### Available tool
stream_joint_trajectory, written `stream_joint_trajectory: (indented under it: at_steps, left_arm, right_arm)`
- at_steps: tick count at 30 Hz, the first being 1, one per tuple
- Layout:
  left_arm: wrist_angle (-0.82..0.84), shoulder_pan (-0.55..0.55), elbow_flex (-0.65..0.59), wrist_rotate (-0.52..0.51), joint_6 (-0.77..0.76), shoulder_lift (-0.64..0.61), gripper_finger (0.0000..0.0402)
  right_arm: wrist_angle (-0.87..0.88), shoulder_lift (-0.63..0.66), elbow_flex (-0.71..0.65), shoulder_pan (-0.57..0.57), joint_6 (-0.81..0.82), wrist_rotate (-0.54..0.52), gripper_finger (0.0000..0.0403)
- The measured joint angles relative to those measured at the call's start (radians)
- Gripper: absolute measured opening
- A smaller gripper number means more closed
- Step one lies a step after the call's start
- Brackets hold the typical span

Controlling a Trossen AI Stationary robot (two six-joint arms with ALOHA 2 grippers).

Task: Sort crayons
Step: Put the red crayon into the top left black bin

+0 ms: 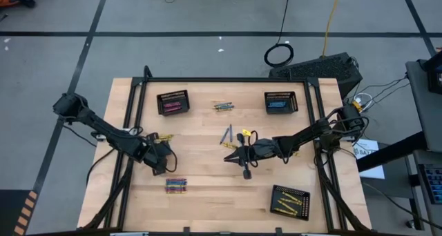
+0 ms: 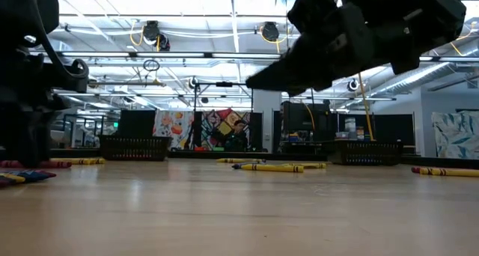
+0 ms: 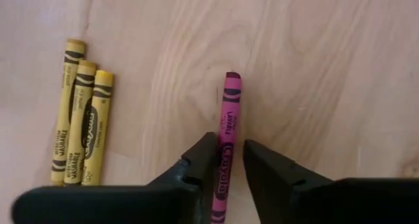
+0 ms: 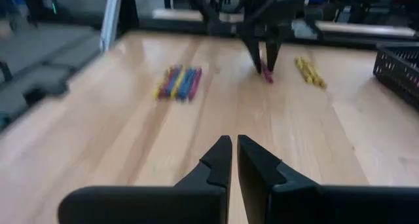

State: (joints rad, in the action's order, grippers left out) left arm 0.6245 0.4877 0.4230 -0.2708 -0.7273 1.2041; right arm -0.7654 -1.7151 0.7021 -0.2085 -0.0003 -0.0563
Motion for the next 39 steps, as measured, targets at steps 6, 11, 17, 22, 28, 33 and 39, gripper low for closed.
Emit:
stream_joint_trajectory:
  at_steps: [6, 11, 17, 22, 28, 33, 39]
  left_arm:
    - [-0.027, 0.0, 0.005, -0.001, 0.002, 0.001, 0.0021]
    - [-0.142, -0.001, 0.023, -0.086, 0.005, 0.008, 0.0009]
    - [-0.463, -0.033, 0.035, -0.343, 0.116, 0.004, 0.001]
    - [-0.457, -0.176, 0.109, -0.445, 0.285, -0.023, 0.001]
    - [-0.329, -0.459, 0.261, -0.45, 0.668, -0.064, 0.001]
    - [-0.16, -0.702, 0.314, -0.284, 0.896, -0.066, 0.001]
    - [-0.04, -0.936, 0.285, -0.106, 1.052, -0.026, 0.001]
  right_arm:
    - [0.248, 0.163, 0.0, -0.003, -0.035, 0.0, 0.0011]
    - [0.504, 0.341, 0.0, -0.009, 0.042, -0.006, 0.0011]
    - [0.542, 0.403, -0.04, -0.057, 0.07, -0.153, 0.0011]
    - [0.444, 0.348, -0.069, -0.064, 0.094, -0.183, 0.0011]
    - [0.289, 0.232, -0.069, -0.06, 0.074, -0.182, 0.0011]
    - [0.179, 0.178, -0.069, -0.06, 0.103, -0.179, 0.0011]
    - [0.172, 0.178, -0.069, -0.06, 0.103, -0.179, 0.0011]
